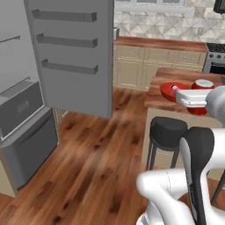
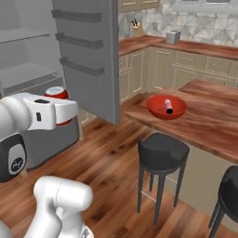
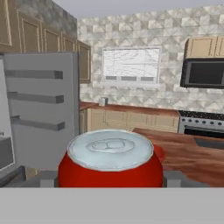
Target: Open the fridge, grab two sodas, and place both sodas inside the bowl with ice on the dining counter.
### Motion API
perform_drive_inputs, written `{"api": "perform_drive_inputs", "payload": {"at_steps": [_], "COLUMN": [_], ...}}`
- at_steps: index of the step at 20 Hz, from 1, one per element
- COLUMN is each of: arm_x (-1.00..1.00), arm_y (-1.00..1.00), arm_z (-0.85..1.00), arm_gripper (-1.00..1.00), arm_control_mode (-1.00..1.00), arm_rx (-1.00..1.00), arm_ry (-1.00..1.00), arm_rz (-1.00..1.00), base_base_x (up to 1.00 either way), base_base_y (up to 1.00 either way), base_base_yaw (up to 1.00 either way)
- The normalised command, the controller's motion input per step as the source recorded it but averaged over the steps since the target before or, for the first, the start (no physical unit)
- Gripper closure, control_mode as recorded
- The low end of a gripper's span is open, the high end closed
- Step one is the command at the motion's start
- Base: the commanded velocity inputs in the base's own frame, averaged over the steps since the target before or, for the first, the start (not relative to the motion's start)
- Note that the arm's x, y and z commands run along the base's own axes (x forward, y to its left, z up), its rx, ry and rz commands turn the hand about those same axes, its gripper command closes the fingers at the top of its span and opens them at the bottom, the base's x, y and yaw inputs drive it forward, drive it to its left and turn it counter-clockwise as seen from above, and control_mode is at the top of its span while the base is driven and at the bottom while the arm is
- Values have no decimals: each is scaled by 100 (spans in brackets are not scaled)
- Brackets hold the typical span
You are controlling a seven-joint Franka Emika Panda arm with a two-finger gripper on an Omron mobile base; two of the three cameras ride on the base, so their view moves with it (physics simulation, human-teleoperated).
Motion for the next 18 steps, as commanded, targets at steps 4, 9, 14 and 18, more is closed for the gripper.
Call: {"api": "perform_drive_inputs", "payload": {"at_steps": [4, 9, 14, 18], "arm_x": [0, 0, 0, 0], "arm_y": [0, 0, 0, 0], "arm_z": [0, 0, 0, 0], "arm_gripper": [100, 100, 100, 100], "arm_control_mode": [100, 100, 100, 100], "arm_rx": [0, 0, 0, 0], "arm_ry": [0, 0, 0, 0], "arm_rz": [0, 0, 0, 0], "base_base_x": [61, 70, 72, 73], "base_base_y": [0, 4, 13, 20], "base_base_yaw": [-27, -29, -32, -33]}}
